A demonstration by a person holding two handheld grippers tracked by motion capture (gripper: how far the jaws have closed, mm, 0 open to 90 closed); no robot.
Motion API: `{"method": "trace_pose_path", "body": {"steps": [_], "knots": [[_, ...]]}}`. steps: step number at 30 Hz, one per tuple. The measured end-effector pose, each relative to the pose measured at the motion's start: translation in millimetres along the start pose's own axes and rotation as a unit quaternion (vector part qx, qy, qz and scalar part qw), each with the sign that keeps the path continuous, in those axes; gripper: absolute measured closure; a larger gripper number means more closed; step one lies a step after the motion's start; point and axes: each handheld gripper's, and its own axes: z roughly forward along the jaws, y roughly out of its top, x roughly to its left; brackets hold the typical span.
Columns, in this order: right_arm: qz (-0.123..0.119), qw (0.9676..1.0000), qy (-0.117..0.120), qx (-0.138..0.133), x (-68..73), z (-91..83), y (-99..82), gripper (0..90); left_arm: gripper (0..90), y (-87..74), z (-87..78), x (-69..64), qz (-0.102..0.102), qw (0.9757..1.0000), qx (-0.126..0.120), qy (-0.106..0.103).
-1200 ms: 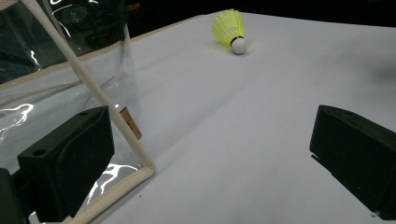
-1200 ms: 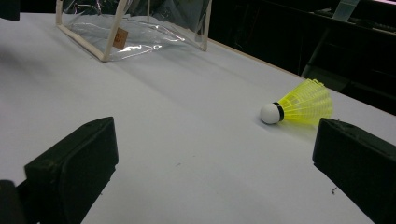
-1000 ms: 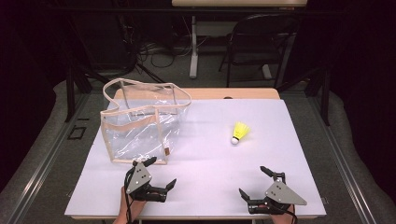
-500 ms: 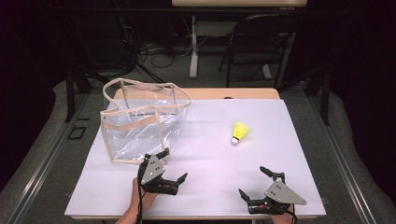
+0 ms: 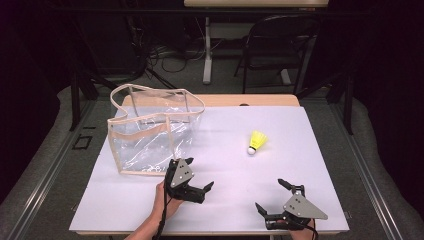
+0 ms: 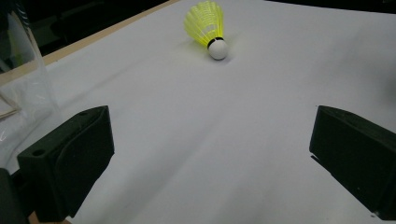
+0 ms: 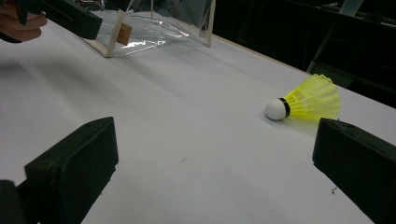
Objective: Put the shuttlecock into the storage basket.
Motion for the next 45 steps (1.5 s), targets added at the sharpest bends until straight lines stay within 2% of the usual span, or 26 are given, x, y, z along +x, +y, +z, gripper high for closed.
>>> {"method": "trace_pose_path", "body": {"steps": [22, 39, 45], "knots": [[0.000, 1.0000, 0.003, 0.007, -0.4, 0.5, -0.8, 0.0, 0.0, 23.4, 40.8, 1.1, -0.011, 0.9995, 0.021, -0.023], [0.002, 1.0000, 0.004, 0.008, -0.9, 1.0, -1.4, 0.0, 0.0, 50.6, 70.4, 2.7, 0.001, 0.9985, 0.037, -0.041], [0.003, 1.0000, 0.004, 0.008, -1.0, 1.2, -1.6, 0.0, 0.0, 58.8, 81.6, 1.4, -0.002, 0.9982, 0.040, -0.044]]}}
